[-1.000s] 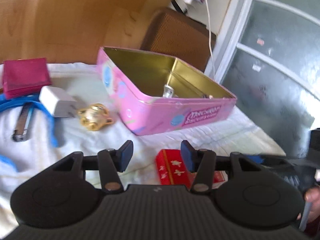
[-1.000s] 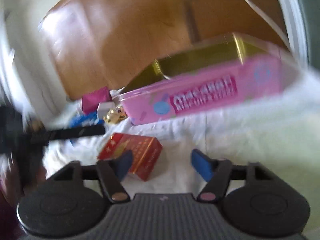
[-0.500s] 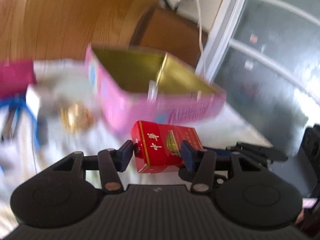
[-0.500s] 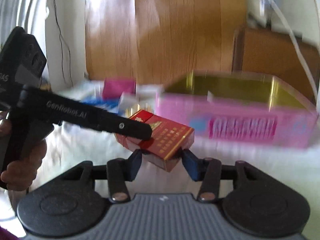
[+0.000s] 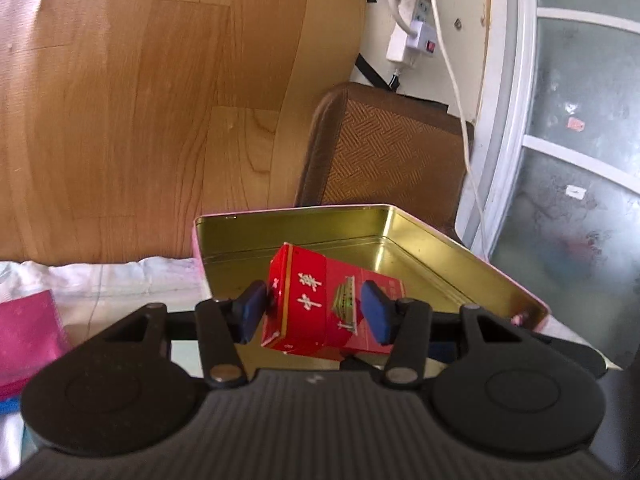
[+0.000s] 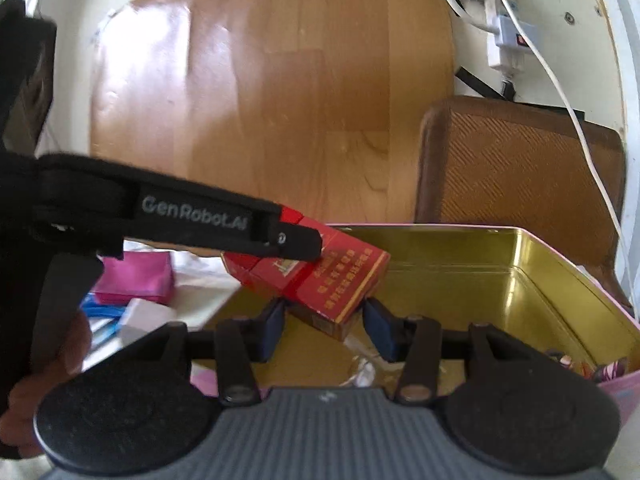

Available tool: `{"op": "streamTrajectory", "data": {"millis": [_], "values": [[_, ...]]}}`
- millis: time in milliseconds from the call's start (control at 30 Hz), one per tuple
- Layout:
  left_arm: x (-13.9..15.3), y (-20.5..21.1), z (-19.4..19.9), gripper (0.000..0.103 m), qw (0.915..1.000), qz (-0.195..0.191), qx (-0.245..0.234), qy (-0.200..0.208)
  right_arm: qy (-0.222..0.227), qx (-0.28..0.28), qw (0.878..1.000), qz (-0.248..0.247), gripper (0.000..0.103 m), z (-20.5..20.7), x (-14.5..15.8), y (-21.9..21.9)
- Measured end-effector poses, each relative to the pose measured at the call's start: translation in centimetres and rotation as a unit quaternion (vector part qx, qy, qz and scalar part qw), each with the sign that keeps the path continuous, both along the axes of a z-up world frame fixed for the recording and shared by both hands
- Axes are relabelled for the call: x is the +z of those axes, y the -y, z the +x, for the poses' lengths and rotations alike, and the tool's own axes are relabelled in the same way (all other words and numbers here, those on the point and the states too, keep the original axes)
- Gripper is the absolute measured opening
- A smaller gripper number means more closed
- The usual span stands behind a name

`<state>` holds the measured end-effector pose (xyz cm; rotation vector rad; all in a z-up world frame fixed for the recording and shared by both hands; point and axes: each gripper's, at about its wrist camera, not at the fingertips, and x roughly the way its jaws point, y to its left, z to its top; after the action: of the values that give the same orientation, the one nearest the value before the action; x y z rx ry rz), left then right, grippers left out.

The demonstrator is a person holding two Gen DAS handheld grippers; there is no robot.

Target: Organize rigid objects

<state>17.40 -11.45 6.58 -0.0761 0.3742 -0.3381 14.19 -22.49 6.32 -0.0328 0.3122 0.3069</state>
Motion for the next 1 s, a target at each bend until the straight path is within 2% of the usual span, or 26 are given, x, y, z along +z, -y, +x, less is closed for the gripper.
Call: {"op": "streamTrajectory", "data": {"millis": [67, 100, 133, 233, 300, 367, 500, 667, 800, 900, 1000], "values": [[-0.3, 0.5, 0.9, 0.057, 1.0, 0.002, -0.005, -0.006, 0.009, -0.022, 1.0, -0.005, 0.045, 0.6, -0.8, 0.2], [-0.5, 1.0, 1.4, 0.06, 0.9999, 0.008, -0.004, -0.01, 0.016, -0.035, 0.999, -0.004, 0.053, 0.6, -1.1, 0.3], [-0.8, 1.6, 1.7, 0.067, 0.9998, 0.016, 0.003, -0.011, 0.016, -0.05, 0.999, -0.003, 0.062, 0.8, -1.3, 0.5], [-2.0, 2.7, 2.1, 0.072, 0.9991, 0.034, 0.026, -0.008, 0.02, -0.057, 0.998, 0.032, 0.065, 1.0, -1.1, 1.7], [-2.0, 2.8, 1.8, 0.073, 0.9992, 0.024, 0.031, -0.01, 0.015, -0.052, 0.997, 0.047, 0.067, 1.2, -1.1, 2.3], [-1.5, 2.5, 1.1, 0.08, 0.9992, 0.011, 0.04, -0.002, 0.022, -0.048, 0.997, 0.06, 0.068, 1.0, -1.0, 2.7], [-0.1, 0.3, -1.2, 0.084, 0.9967, -0.014, 0.076, 0.027, 0.032, -0.046, 0.996, 0.069, 0.07, 1.0, -0.9, 3.0], [0.8, -5.1, -5.4, 0.083, 0.9888, -0.036, 0.14, 0.034, 0.048, -0.058, 0.994, 0.078, 0.071, 0.5, -0.8, 3.4], [-0.4, -8.9, -9.3, 0.083, 0.9797, -0.004, 0.199, 0.025, 0.063, -0.087, 0.99, 0.087, 0.071, 0.1, -0.8, 3.8], [-2.4, -11.1, -11.4, 0.084, 0.9719, 0.033, 0.233, -0.006, 0.07, -0.11, 0.988, 0.081, 0.071, -0.3, -0.9, 3.7], [-4.1, -12.8, -12.8, 0.084, 0.9674, 0.049, 0.245, -0.04, 0.072, -0.121, 0.988, 0.07, 0.071, -1.0, -0.9, 3.4]]}}
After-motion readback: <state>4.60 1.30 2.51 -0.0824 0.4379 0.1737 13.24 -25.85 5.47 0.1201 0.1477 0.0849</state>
